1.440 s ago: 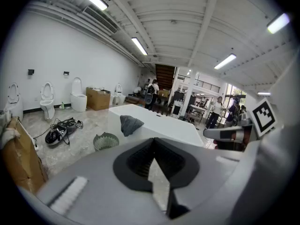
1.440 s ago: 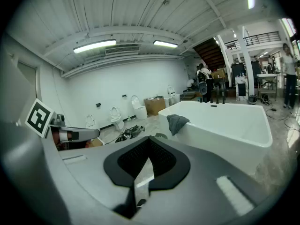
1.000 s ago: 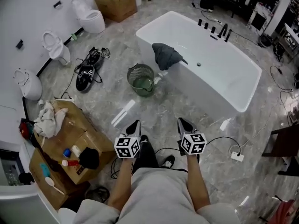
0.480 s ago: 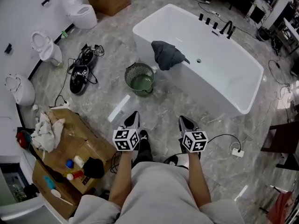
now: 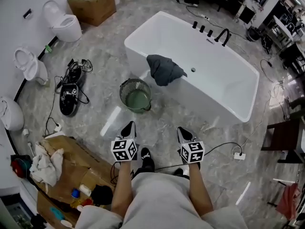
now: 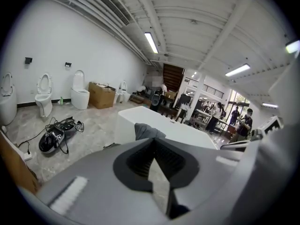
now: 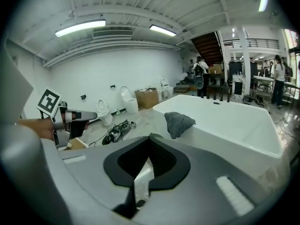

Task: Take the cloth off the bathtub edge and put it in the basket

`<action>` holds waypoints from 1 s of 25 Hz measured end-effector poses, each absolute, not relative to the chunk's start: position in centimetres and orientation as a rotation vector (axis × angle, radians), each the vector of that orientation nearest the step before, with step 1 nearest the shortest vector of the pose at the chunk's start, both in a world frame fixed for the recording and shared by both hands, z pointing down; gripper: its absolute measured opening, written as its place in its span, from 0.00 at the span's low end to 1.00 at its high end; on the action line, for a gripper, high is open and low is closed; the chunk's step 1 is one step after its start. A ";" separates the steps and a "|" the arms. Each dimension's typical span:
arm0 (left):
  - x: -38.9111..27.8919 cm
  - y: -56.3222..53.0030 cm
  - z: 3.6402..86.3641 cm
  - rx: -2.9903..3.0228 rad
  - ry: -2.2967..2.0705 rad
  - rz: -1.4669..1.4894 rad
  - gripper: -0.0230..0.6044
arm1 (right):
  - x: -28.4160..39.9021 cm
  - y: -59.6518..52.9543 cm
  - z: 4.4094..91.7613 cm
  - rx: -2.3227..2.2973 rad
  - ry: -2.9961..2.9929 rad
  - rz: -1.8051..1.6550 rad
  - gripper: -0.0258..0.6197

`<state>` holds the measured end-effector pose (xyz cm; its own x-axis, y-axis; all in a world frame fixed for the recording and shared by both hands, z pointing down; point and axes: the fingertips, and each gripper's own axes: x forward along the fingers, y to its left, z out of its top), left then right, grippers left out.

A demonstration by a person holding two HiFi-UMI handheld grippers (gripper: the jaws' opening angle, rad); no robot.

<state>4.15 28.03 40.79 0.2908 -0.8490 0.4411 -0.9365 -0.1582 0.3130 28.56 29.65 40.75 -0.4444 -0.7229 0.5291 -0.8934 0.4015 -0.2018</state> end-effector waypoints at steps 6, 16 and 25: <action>-1.0 25.5 41.1 2.024 -1.580 0.195 0.13 | 26.3 27.4 41.0 1.442 -2.194 0.573 0.04; -6.0 22.6 40.6 1.983 -1.614 0.120 0.13 | 24.6 23.1 41.0 1.500 -2.207 0.629 0.04; -7.1 17.6 39.9 1.983 -1.540 0.017 0.13 | 23.5 13.8 41.3 1.544 -2.260 0.675 0.04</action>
